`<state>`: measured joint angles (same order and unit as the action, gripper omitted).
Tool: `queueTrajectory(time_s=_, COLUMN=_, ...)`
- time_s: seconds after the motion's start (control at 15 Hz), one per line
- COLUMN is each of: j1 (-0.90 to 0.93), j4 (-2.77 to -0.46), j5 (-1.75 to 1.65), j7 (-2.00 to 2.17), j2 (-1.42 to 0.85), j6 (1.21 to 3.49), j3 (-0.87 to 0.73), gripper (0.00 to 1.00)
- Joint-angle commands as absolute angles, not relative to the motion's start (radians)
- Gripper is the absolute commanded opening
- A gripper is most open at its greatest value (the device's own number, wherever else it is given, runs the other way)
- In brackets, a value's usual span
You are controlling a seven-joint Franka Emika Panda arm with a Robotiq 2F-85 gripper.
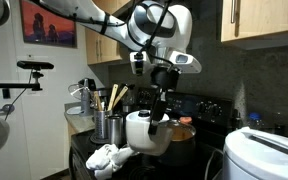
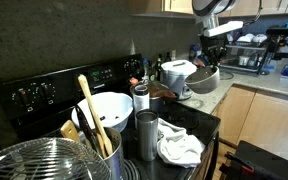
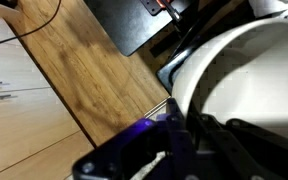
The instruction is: Pour the contents of the grey bowl into the big white bowl
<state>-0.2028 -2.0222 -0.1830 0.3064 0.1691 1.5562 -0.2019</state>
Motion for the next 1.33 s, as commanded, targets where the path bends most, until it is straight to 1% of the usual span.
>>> queueTrajectory(time_s=0.0, j1=-0.226, j4=-2.12, j5=-0.175, j7=0.329, j2=0.215, j6=1.615, j3=-0.21, gripper=0.05)
queueTrajectory(time_s=0.47, j1=-0.237, j4=-2.221, j5=-0.148, j7=0.314, j2=0.162, j6=1.782, j3=-0.224, gripper=0.05)
queueTrajectory(time_s=1.27, j1=-0.229, j4=-2.253, j5=0.009, j7=0.22, j2=0.051, j6=1.981, j3=-0.229, gripper=0.05)
